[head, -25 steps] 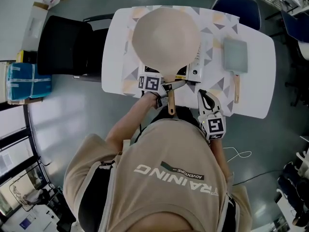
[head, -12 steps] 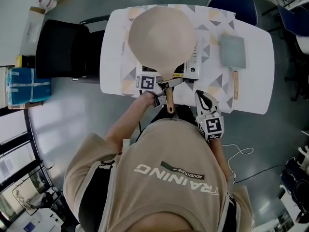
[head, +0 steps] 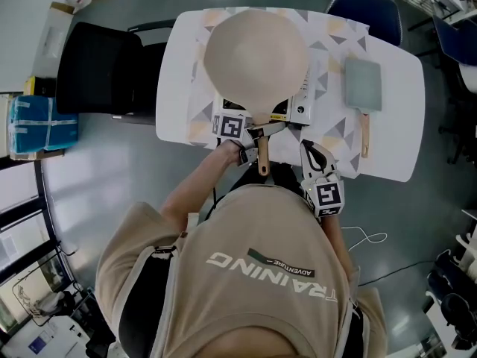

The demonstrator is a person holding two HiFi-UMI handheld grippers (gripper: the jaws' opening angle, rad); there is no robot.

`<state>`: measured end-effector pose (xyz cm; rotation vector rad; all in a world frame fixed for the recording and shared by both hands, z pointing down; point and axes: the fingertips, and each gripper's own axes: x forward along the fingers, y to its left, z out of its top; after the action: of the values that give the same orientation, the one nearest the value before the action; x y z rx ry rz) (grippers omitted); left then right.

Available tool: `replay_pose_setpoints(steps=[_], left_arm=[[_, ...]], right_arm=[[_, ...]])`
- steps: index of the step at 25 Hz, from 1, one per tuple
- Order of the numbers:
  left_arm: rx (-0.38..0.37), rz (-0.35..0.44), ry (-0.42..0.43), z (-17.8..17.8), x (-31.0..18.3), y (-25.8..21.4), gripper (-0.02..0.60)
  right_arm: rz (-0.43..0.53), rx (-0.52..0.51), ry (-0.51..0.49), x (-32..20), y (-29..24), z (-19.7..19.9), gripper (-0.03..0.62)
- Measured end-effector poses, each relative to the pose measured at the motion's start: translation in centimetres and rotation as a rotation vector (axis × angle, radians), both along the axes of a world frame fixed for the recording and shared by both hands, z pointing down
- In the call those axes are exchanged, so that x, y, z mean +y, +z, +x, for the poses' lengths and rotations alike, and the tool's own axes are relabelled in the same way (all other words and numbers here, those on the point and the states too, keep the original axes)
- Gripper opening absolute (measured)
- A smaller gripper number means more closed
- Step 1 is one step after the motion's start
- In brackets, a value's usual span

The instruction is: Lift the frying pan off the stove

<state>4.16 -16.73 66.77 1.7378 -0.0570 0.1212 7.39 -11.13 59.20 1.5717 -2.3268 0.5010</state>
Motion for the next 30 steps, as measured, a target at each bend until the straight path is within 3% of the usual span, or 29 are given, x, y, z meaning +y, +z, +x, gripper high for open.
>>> replay_pose_setpoints(steps=[14,30], left_arm=[[-0.037,-0.094,0.06,-0.9,-0.3,-2.6,0.106],[-0.024,-0.124,0.088,-1.8,-0.3,-5.3,0.124]], right_arm=[[0.03,-0.028,0.0,-1.1,-0.5,-0.5,-0.003],[0.055,-0.026,0.026,-0.5,-1.1,0.6,-0.003]])
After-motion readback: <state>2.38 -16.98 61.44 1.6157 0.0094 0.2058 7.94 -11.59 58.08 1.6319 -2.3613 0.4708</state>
